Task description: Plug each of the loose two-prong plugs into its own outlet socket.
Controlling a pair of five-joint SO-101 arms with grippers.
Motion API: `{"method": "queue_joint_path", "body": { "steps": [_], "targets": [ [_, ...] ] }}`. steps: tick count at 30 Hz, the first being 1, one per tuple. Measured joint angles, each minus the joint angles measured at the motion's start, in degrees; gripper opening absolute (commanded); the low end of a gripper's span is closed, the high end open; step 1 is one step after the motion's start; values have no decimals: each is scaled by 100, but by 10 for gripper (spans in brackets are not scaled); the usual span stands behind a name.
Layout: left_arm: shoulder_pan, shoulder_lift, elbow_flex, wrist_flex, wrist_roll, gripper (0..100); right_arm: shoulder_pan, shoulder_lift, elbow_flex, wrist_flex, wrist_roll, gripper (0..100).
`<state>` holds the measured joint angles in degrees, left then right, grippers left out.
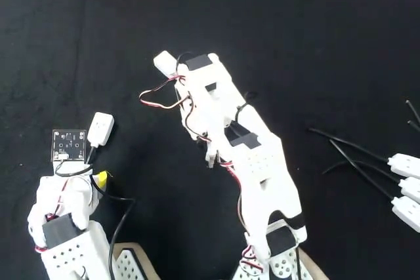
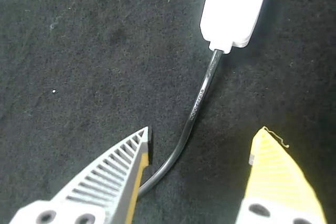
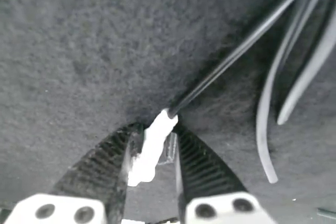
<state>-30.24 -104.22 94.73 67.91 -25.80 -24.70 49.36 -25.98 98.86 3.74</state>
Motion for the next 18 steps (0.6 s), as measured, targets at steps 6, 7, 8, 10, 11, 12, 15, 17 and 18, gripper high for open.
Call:
{"method": "queue_joint_path", "body": {
  "steps": [6, 7, 8, 10, 11, 12, 15, 17, 18],
  "targets": [
    [0, 0, 0, 0, 0, 307, 0, -185, 185, 26, 0, 12],
    [0, 0, 0, 0, 0, 307, 0, -325, 316, 26, 44, 12],
    [0, 0, 0, 0, 0, 308, 0, -484, 580, 26, 123, 12],
    [0, 0, 0, 0, 0, 308, -26, -809, 1002, 26, 273, 12],
    [0, 0, 0, 0, 0, 308, -18, -1046, 1240, 26, 343, 12],
    [0, 0, 0, 0, 0, 308, -18, -1345, 1503, 0, 422, 12],
    [0, 0, 0, 0, 0, 307, -35, -2330, 2347, -193, 624, 12],
    [9, 0, 0, 0, 0, 307, -26, -3095, 2936, -457, 712, 12],
    [44, 0, 0, 0, 0, 307, -26, -3490, 3200, -571, 738, 12]
  ]
}}
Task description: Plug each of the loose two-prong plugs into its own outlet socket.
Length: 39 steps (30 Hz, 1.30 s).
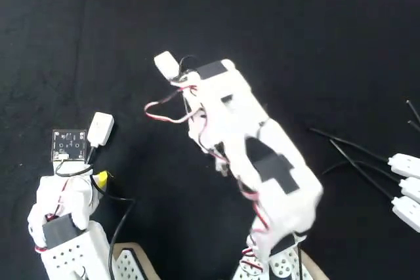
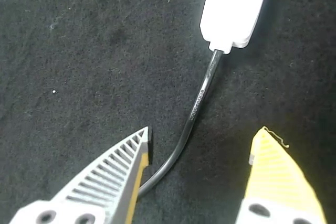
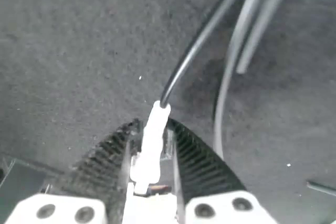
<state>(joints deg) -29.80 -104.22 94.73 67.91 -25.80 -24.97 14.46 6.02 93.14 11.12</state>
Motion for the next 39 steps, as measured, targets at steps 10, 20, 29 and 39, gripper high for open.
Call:
{"method": "queue_joint_path", "body": {
  "steps": [10, 20, 29, 39],
  "targets": [
    [53, 0, 0, 0, 0, 307, 0, -3587, 1793, -686, 255, 12],
    [62, 0, 0, -9, 0, 306, -976, -5855, 3393, -2277, 273, 12],
    [1424, -9, -149, -308, 1626, 306, -1635, -6084, 4844, -4141, 273, 11],
    [3516, 0, -404, -378, 1793, 308, -2180, -6084, 5196, -4536, 273, 11]
  ]
}}
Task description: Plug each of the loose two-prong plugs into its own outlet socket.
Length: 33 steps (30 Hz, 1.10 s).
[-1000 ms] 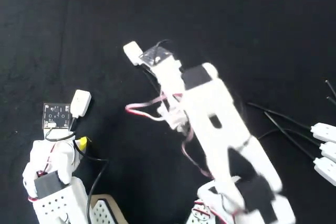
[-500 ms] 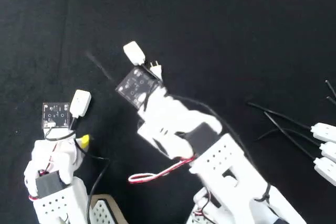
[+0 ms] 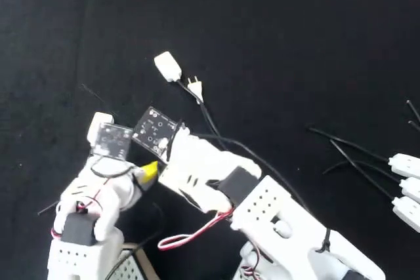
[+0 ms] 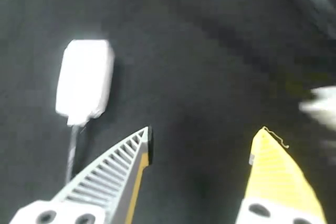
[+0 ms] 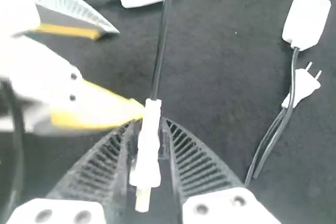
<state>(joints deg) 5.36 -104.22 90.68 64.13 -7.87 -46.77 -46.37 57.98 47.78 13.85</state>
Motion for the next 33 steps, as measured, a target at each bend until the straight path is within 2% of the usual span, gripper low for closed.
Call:
{"method": "queue_joint_path", "body": {
  "steps": [5, 8, 12, 16, 20, 23, 30, 33],
  "targets": [
    [730, 9, -264, 0, 255, 307, 35, -26, 88, -18, 0, 11],
    [747, 18, -334, 9, 422, 306, 44, -167, 202, -70, 0, 11],
    [396, 26, -360, 9, 413, 306, 53, -176, 220, -88, -9, 11],
    [-44, -18, -360, -9, -211, 289, 202, -62, 369, -35, 9, 11],
    [-158, 9, -167, -88, -932, 173, 448, -70, 299, 176, 0, 11],
    [-158, 0, -70, -396, -985, 120, 413, -70, 202, 413, 0, 11],
    [-158, 0, 448, -1477, -26, 124, 18, -70, 158, 440, 9, 11],
    [-158, 0, 475, -1662, 369, 154, -53, -70, 158, 440, 0, 11]
  ]
}}
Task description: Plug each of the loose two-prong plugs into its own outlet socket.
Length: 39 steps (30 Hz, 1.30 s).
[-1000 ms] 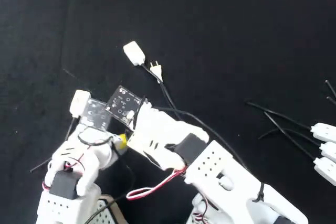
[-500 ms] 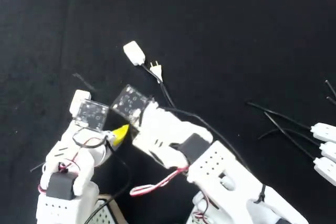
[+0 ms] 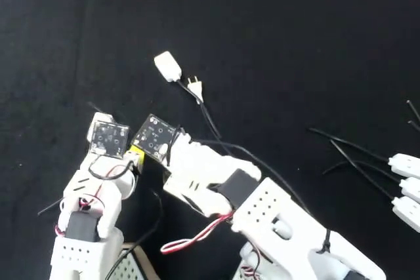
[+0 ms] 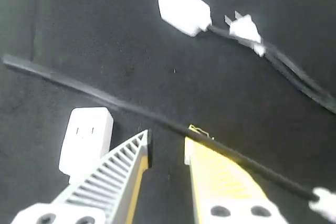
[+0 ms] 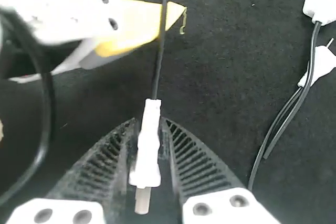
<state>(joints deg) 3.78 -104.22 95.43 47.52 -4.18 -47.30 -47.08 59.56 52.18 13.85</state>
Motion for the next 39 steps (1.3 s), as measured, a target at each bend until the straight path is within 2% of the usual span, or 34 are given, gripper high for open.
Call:
{"method": "queue_joint_path", "body": {
  "steps": [5, 11, 21, 30, 39],
  "targets": [
    [114, 0, 0, 26, 510, 170, -18, 0, -9, 0, 0, 11],
    [598, 9, -114, 422, 633, 170, -18, 0, -9, 0, 0, 11],
    [615, 9, -308, 475, 923, 170, -167, 0, -18, 0, 0, 11],
    [396, 9, -870, 1020, 1248, 170, -237, 0, -18, 0, 0, 11],
    [404, 9, -1029, 1152, 1248, 170, -237, 0, -18, 0, 0, 11]
  ]
}}
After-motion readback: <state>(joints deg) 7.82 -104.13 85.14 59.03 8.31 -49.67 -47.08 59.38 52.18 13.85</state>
